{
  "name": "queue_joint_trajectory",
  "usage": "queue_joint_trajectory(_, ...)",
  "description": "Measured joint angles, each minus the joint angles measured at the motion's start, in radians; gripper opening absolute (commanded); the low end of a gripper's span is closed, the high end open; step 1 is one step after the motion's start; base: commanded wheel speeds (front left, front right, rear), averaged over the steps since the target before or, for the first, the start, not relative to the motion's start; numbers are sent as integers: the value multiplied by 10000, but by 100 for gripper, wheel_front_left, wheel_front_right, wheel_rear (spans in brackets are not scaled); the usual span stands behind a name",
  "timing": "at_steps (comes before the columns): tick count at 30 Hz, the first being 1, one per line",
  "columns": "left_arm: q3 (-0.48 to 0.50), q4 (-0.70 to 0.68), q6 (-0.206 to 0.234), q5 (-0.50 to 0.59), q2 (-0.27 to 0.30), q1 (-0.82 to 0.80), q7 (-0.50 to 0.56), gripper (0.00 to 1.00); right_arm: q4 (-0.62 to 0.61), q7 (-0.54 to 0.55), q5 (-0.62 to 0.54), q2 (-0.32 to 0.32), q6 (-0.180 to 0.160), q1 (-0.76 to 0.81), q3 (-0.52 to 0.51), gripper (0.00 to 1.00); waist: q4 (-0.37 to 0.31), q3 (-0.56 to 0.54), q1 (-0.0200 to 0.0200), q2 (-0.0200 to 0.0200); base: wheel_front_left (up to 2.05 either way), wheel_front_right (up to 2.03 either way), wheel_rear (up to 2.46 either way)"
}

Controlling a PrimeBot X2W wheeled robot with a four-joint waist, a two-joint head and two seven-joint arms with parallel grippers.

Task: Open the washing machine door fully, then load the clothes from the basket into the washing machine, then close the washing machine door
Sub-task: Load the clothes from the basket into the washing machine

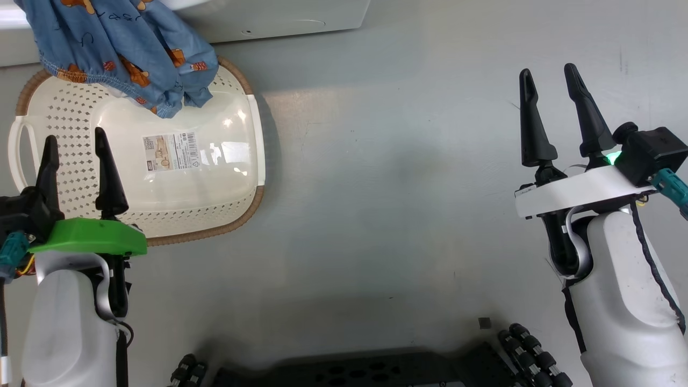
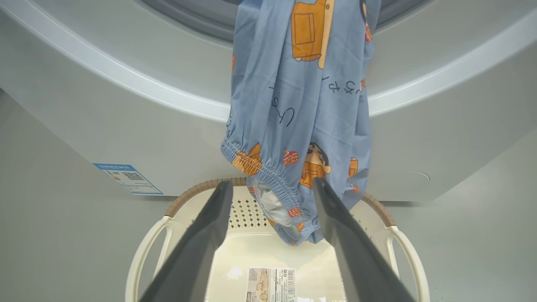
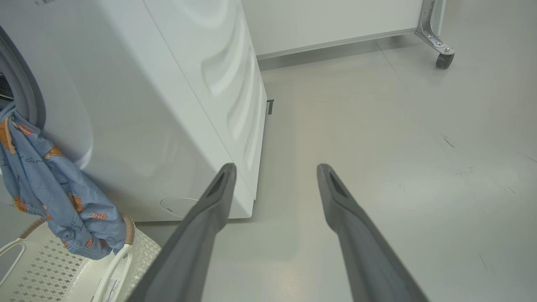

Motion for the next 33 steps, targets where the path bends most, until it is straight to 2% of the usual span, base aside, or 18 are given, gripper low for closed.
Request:
queue_joint_trajectory(9, -192, 190, -79, -192, -25, -130, 0, 100, -67, 0, -4, -6, 0, 0, -15, 100, -14, 355, 1, 0, 0, 0, 0)
queue_joint_trajectory(19, -754, 771, -90, -173, -36, -977, -2, 100, -173, 0, -29, -29, 0, -21, 4, 100, -97, 911, 1, 0, 0, 0, 0)
queue_joint_trajectory(26, -1321, 1567, -127, -171, -52, -1732, 0, 100, -314, 0, -44, -46, 0, -152, -58, 100, -177, 1323, 1, 0, 0, 0, 0)
queue_joint_trajectory(33, -1388, 2201, -176, -186, -59, -2496, 0, 100, -362, 0, -117, -84, 0, -152, -155, 100, -219, 1753, 1, 0, 0, 0, 0)
